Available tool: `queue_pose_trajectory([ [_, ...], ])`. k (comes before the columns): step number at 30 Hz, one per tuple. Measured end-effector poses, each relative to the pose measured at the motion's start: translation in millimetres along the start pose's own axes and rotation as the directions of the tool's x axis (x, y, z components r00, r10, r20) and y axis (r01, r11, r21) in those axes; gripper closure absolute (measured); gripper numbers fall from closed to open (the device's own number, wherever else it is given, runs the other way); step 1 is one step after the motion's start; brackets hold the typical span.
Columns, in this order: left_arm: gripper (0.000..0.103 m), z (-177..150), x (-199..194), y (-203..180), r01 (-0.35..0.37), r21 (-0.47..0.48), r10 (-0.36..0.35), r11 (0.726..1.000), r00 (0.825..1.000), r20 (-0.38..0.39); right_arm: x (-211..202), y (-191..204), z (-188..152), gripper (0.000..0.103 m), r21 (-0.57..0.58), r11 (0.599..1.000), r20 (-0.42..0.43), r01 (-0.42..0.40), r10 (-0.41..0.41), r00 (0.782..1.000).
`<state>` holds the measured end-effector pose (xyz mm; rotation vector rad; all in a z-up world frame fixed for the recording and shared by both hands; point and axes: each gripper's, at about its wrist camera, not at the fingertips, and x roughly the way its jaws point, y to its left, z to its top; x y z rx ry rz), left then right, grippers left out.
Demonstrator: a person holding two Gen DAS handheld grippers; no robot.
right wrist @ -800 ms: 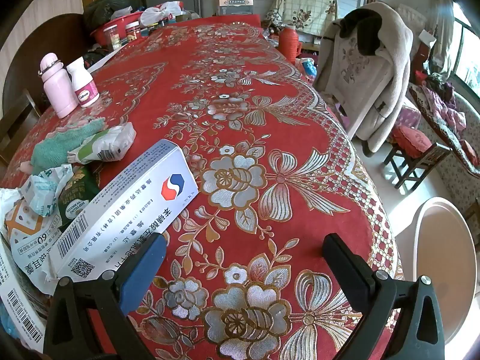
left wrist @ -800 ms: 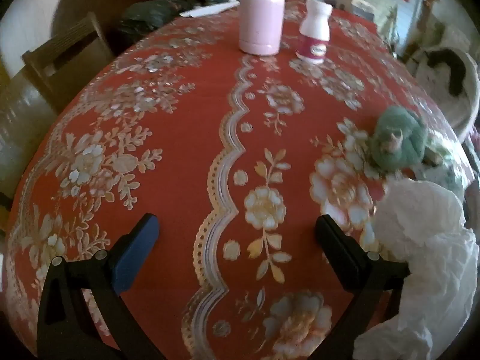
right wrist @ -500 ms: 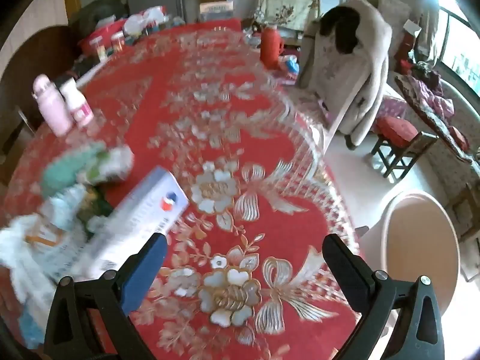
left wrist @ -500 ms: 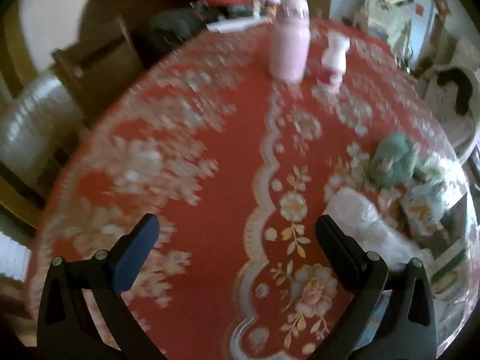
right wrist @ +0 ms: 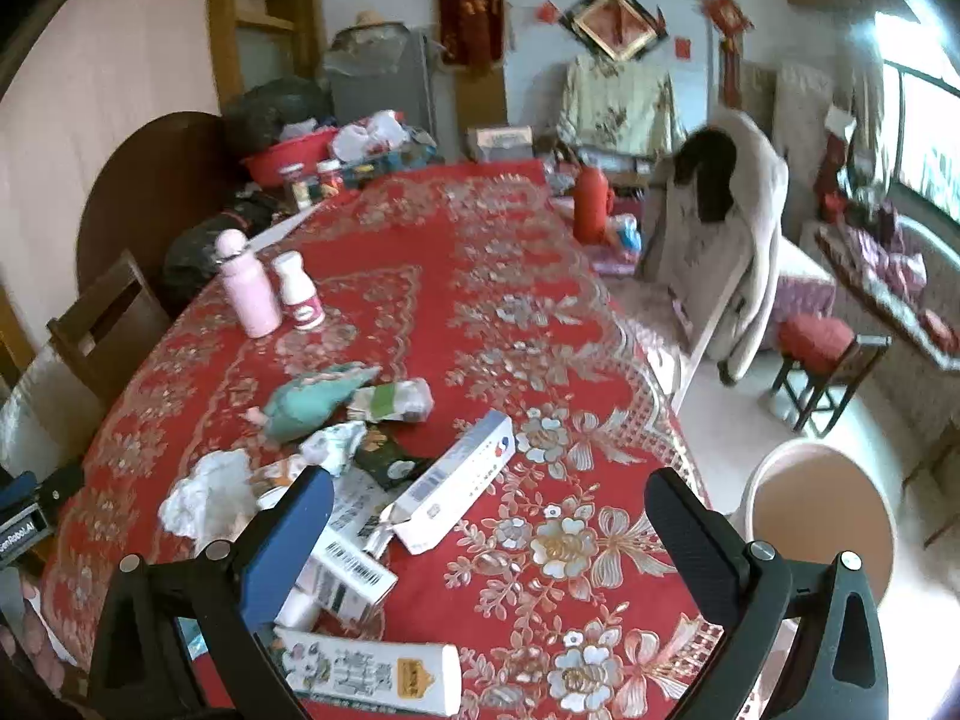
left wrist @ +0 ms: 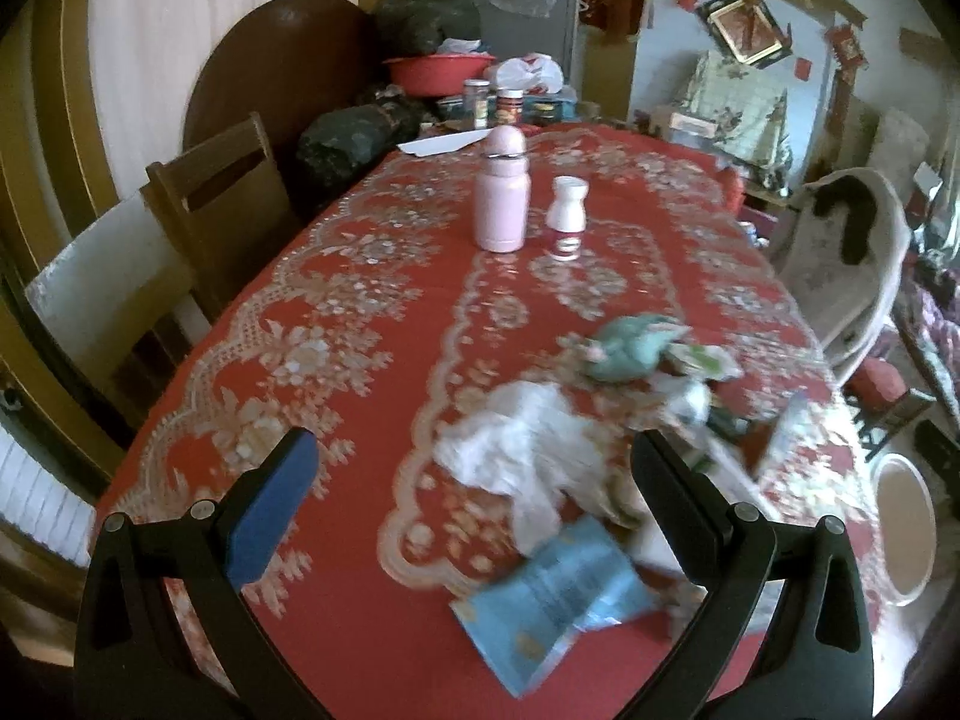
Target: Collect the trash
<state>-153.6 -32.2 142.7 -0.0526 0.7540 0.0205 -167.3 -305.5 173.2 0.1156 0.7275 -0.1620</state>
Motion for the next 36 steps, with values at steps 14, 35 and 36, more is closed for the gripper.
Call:
queue_pose_trajectory([
  [14, 0.000, -13, -68, -29, 0.029, 0.011, -0.030, 1.000, 0.992, 0.127, -66, 9, -17, 0.000, -0.035, 0.999, 0.100, -0.042, 0.045, 0.994],
  [35, 0.000, -19, -104, -37, 0.043, 0.011, -0.045, 0.999, 0.979, 0.201, -98, 6, -19, 0.000, -0.033, 0.997, 0.181, -0.072, 0.077, 0.980],
  [36, 0.000, -19, -105, -37, 0.044, 0.010, -0.045, 0.999, 0.979, 0.199, -99, 6, -20, 0.000, -0.034, 0.997, 0.182, -0.072, 0.077, 0.980],
])
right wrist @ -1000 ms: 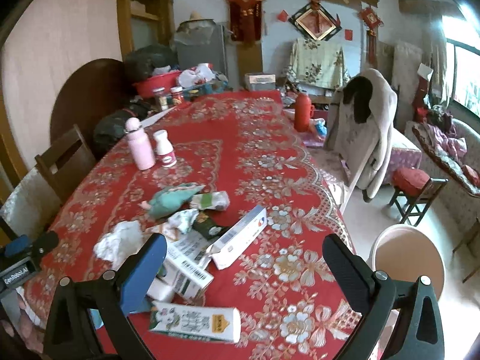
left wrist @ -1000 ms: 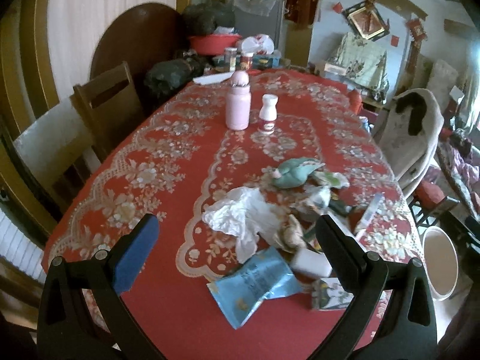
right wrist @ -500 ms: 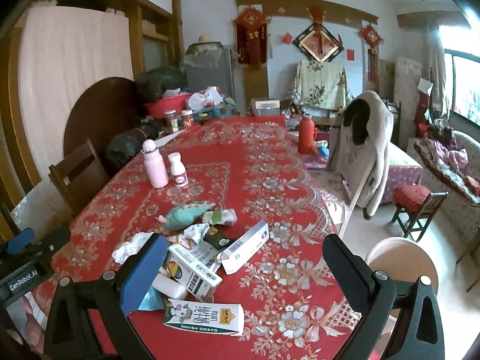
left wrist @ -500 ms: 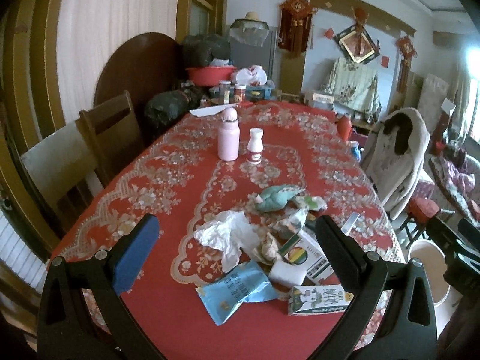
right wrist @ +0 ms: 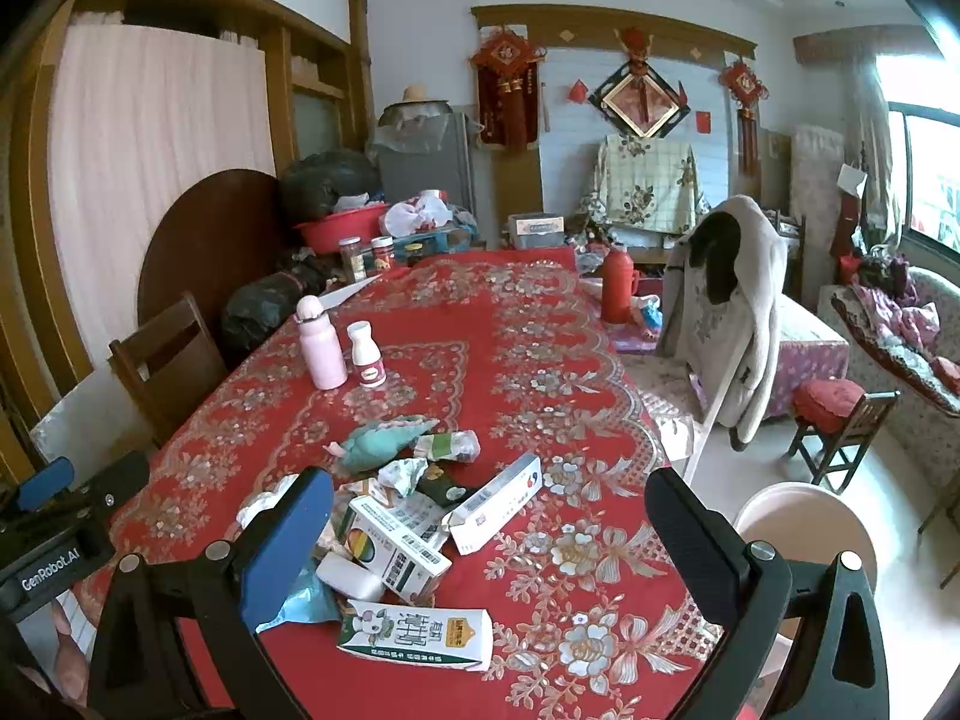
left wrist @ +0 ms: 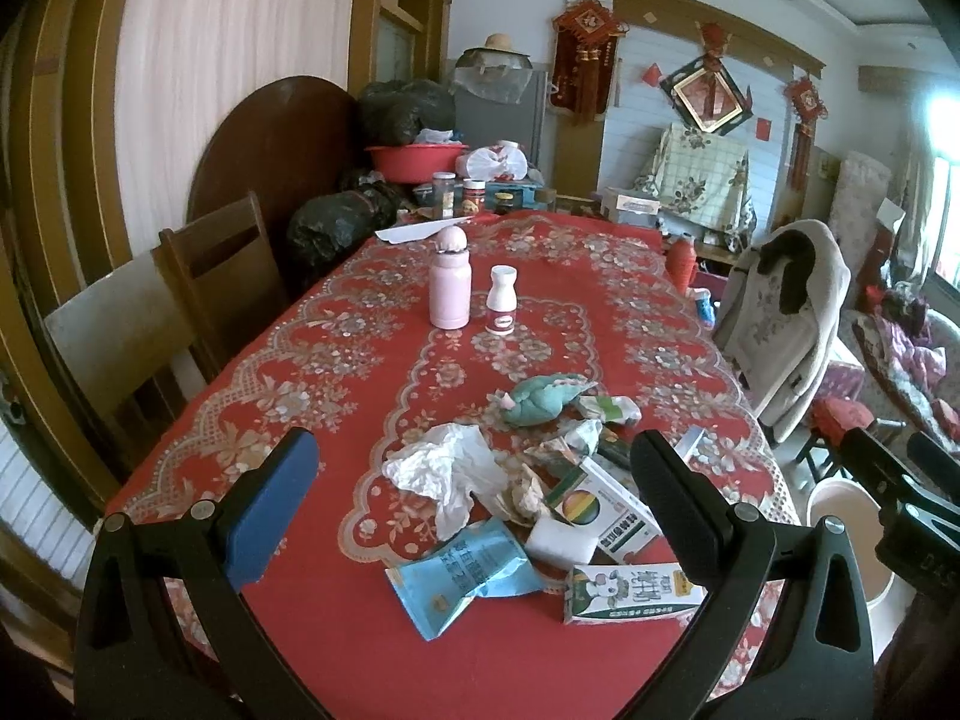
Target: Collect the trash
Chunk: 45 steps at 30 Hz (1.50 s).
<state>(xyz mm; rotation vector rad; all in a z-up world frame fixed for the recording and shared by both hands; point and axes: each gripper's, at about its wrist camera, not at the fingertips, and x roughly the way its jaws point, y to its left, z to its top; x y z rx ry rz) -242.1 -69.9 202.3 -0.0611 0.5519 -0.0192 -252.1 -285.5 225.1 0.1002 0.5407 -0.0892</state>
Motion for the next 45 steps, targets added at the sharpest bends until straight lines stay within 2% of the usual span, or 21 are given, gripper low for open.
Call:
queue_pose_trajectory([
  [20, 0.000, -3.6, -2.2, -7.8, 0.031, 0.014, -0.031, 0.999, 0.999, -0.009, -6.6, -0.7, -1.3, 0.000, -0.011, 1.000, 0.011, 0.011, -0.010, 1.000],
  [45, 0.000, -3.4, -0.7, -7.5, 0.033, 0.010, -0.033, 0.999, 0.999, -0.009, -9.0, -1.8, 4.2, 0.000, -0.013, 1.000, 0.018, 0.020, -0.020, 1.000],
])
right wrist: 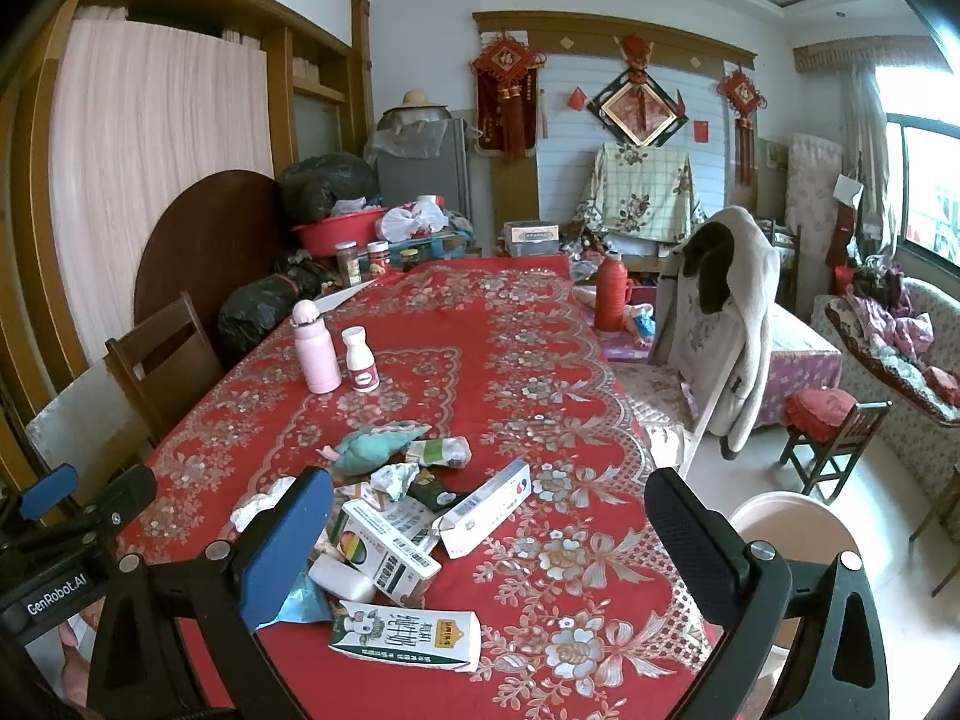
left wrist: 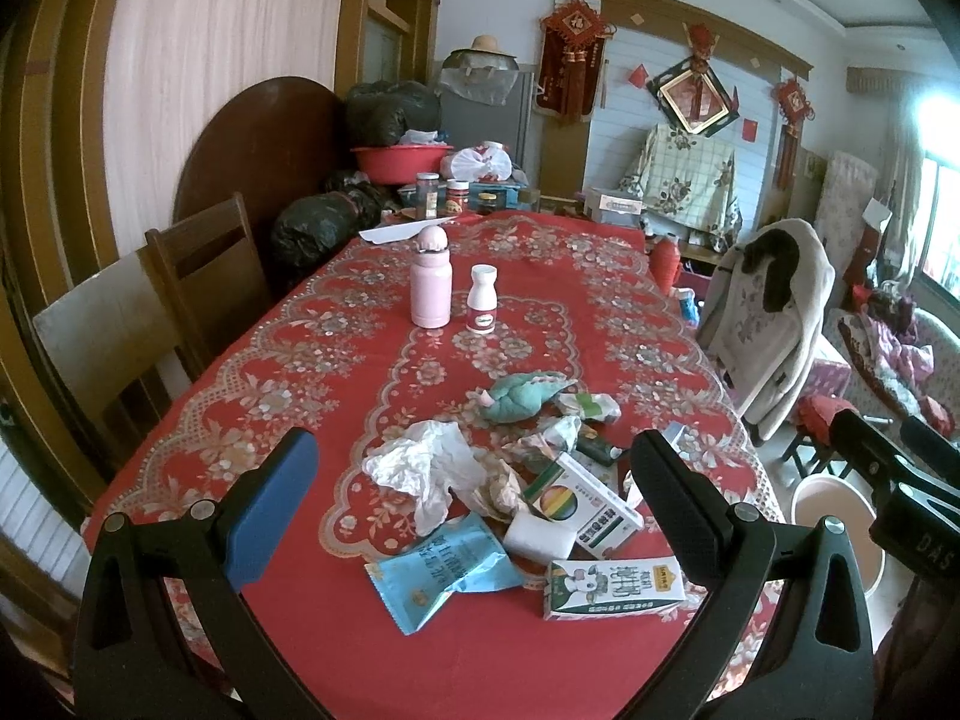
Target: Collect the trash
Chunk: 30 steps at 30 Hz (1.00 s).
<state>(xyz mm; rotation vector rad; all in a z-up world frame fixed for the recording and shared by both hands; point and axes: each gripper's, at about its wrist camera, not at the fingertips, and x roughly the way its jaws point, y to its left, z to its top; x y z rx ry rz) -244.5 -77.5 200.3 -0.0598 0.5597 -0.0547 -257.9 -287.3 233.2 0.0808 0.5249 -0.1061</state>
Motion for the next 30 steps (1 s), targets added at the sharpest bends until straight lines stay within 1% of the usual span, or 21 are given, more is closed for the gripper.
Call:
queue_pose_trajectory([
  [30, 0.000, -1.8, 0.8, 0.7, 0.001, -0.002, -0.001, 1.000, 1.000, -0.006, 7.4, -2.1, -4.0, 0.000, 0.011, 1.000, -0.021, 0.002, -0.002, 1.000],
])
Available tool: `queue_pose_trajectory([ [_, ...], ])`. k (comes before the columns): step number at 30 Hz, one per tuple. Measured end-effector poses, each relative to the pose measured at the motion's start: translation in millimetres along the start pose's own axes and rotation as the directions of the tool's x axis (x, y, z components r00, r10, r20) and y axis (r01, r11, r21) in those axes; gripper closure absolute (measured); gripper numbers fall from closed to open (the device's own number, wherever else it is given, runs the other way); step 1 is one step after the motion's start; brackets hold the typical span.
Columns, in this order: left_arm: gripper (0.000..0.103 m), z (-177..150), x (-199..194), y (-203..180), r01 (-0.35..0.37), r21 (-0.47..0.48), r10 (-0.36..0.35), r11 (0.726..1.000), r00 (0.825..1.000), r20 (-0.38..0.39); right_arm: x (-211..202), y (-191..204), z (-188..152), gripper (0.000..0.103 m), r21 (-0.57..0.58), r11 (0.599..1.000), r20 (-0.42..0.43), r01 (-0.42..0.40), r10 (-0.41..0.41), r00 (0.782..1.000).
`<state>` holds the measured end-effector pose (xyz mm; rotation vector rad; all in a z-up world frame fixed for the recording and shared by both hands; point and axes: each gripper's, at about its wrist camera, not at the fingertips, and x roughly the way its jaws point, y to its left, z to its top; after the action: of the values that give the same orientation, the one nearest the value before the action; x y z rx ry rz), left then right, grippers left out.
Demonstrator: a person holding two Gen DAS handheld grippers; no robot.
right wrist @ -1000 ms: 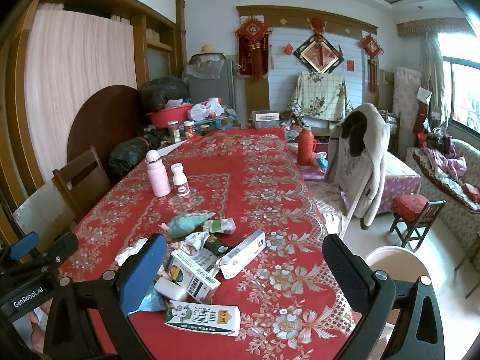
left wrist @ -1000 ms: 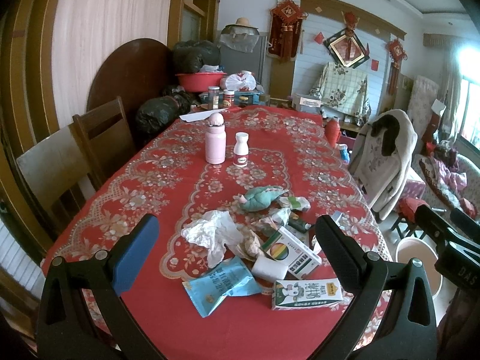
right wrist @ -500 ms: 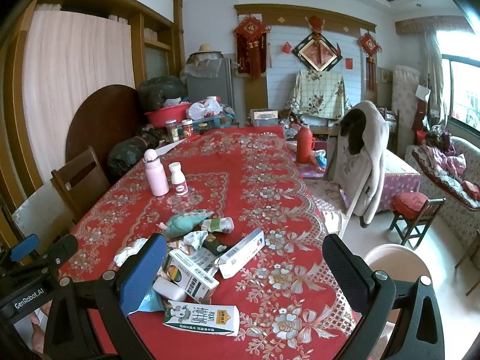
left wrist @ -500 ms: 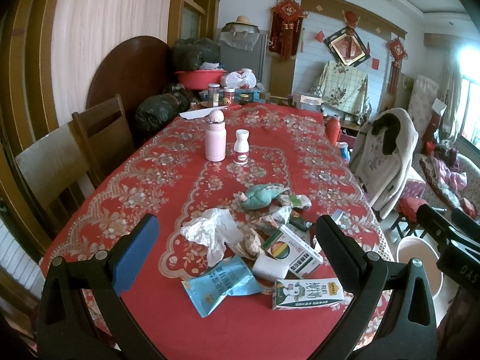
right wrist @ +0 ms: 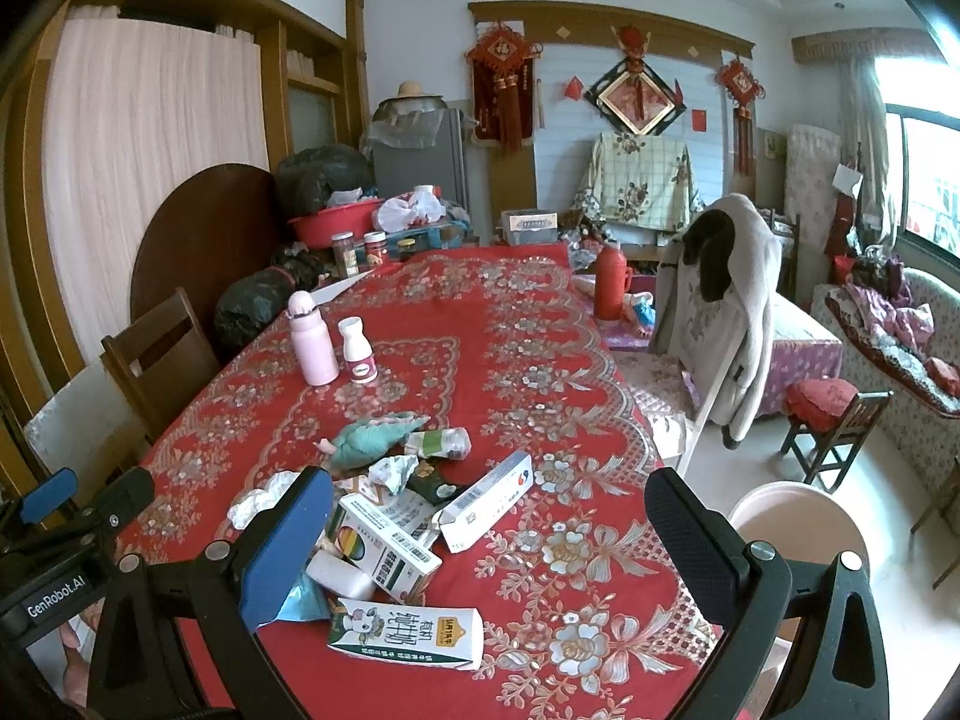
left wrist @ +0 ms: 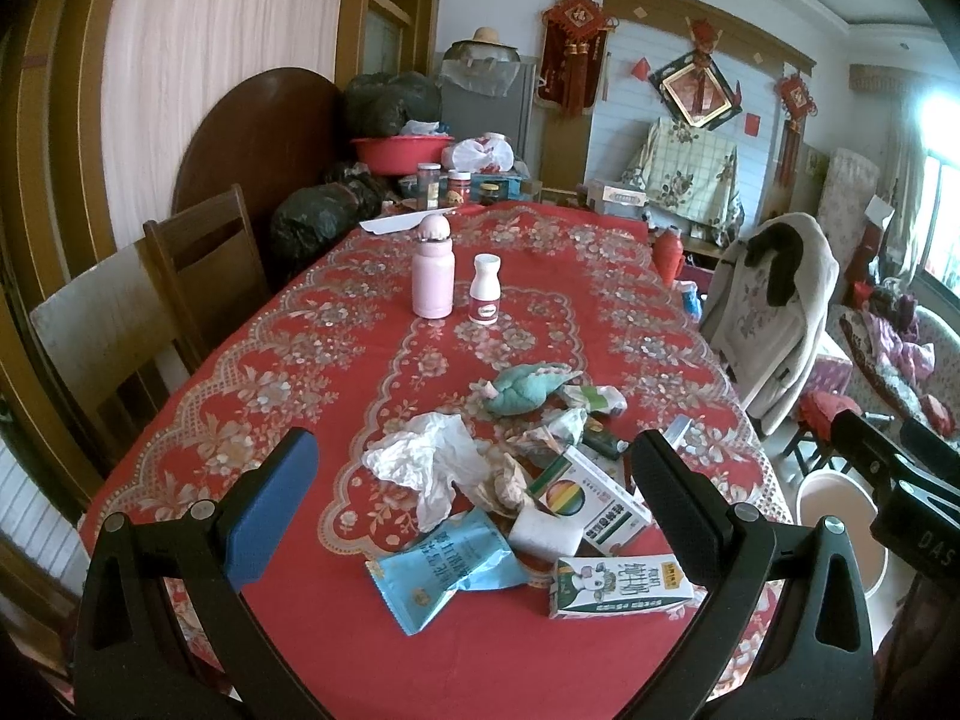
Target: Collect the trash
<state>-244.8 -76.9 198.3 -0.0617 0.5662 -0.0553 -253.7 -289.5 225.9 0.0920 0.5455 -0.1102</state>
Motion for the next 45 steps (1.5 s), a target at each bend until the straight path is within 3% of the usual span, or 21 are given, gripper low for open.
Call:
queue_pose_trajectory([
  [22, 0.000, -1, 2, 1, -0.002, -0.001, 0.002, 1.000, 1.000, -0.008, 12, 2, -6, 0.000, 0.000, 1.000, -0.037, 0.006, -0.006, 0.999],
  [33, 0.000, -18, -2, 1, -0.011, 0.002, 0.011, 1.000, 0.999, -0.032, 13, 1, -11, 0.000, -0.003, 1.000, -0.055, 0.003, -0.004, 0.998],
  [45, 0.000, -7, 17, 11, -0.014, 0.001, 0.014, 1.000, 0.997, -0.076, 18, -2, -14, 0.000, -0.010, 1.000, -0.090, -0.001, 0.000, 0.996],
])
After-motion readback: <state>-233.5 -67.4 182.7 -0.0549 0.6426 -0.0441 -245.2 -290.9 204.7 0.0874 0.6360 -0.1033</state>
